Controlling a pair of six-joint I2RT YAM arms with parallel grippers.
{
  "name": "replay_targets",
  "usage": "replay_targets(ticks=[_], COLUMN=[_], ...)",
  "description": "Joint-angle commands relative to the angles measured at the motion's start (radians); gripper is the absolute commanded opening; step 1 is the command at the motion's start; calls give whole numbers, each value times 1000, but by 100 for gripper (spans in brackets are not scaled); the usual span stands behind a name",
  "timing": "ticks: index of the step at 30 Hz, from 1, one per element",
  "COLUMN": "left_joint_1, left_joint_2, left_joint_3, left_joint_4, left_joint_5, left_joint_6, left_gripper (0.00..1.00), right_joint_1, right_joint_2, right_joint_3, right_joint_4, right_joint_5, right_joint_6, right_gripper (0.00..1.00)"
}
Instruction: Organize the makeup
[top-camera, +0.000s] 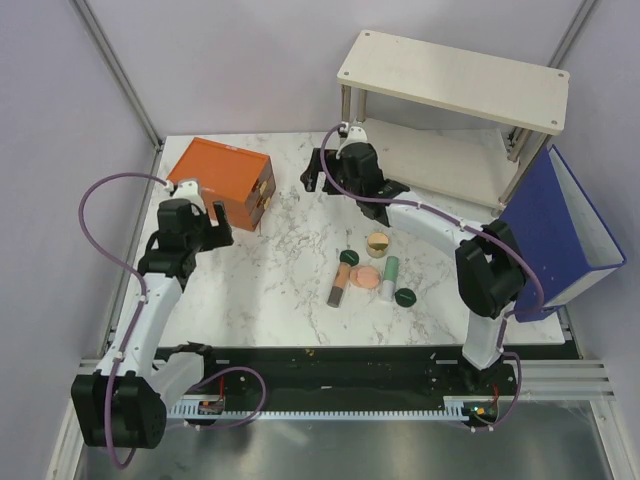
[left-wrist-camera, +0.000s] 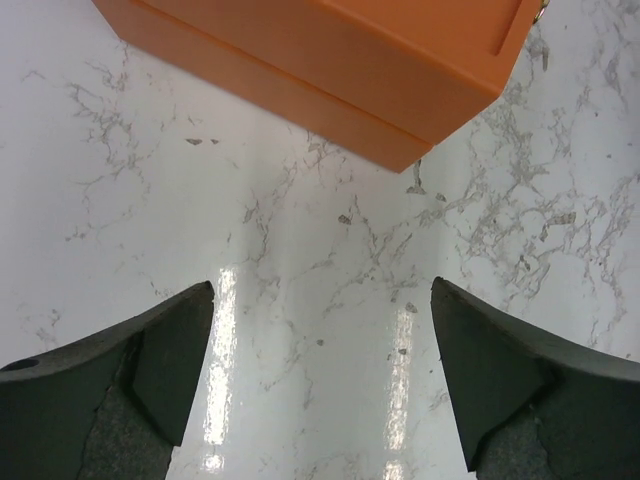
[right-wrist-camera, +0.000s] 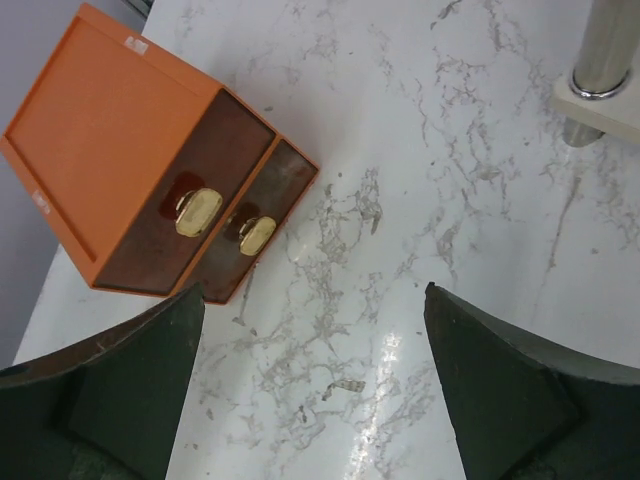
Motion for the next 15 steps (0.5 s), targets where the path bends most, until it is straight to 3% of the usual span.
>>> replay_targets(ticks=[1,6,11,12,13,15], left_joint_1=[2,2,4,4,4,4], left_joint_2=[22,105,261,284,305,368], left_joint_3=[124,247,389,412,454,506], left_joint_4=[30,41,75,72,70,69], left_joint_5=[-12,42,120,140,154,180], left_joint_6=[-28,-23,-49,-51,-49,-49], left_gripper=[97,96,86,77,59,42], right_joint_1=[16,14,16,17,19,17], right_joint_2=[52,114,201,214,238,267], right_joint_3=[97,119,111,114,120,142], right_joint_4=[12,81,237,257,292,314], right_joint_5=[-63,-164,-279,-292,-307,-341], right_joint_6=[98,220,399,416,428,479], right_gripper=[98,98,98,97,94,92])
